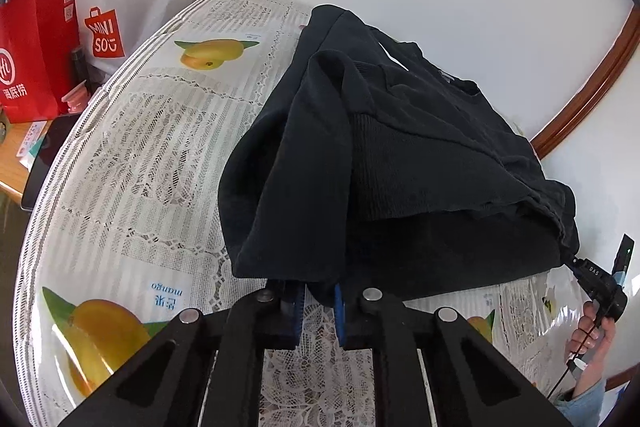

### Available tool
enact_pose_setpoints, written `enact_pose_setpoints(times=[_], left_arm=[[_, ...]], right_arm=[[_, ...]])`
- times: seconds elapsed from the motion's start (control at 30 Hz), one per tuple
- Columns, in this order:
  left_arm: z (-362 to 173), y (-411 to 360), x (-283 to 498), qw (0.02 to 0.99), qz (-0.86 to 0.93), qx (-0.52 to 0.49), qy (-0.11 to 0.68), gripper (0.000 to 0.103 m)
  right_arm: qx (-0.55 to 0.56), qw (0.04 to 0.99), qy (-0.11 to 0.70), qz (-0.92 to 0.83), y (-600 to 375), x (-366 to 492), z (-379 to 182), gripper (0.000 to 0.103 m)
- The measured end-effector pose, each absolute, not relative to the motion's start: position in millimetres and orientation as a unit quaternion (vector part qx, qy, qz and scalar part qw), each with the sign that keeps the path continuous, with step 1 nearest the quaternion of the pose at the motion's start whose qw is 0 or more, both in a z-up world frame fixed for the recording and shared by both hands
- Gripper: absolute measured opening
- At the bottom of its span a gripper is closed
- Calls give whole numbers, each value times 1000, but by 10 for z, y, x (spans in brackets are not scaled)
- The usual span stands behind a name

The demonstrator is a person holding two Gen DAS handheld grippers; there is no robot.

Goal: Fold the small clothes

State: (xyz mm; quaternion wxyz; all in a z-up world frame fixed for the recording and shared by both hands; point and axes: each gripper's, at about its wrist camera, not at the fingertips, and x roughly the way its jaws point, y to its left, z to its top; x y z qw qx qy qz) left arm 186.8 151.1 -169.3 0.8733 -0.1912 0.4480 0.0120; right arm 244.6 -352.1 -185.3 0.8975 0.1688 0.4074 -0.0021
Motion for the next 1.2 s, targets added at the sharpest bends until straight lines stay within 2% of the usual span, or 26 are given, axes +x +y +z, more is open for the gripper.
enact_pose_setpoints(times=[0.7,0.83,0.93,1.1,1.17,1.2], left_arm=[[-1647,1160,797,876,-16,-132,464,11],[-1645,1092,694,876,-18,-105,470,16],[-1588,1107,624,876,-16,-109,469,21],[-1335,999,397,889,-60,-91,445,30],[-1213,901,326,897,-83,-80,427,39],[-1172,860,310,899,-92,-77,421,40]], right_arm=[[147,895,422,-4,-3675,1295,-1803,5],[138,888,439,-18,-3706,1196,-1800,9],[130,896,423,-29,-3697,1070,-1659,10],[79,916,393,9,-3424,882,-1381,25],[62,919,388,35,-3256,854,-1332,37],[57,919,388,45,-3183,860,-1333,38]])
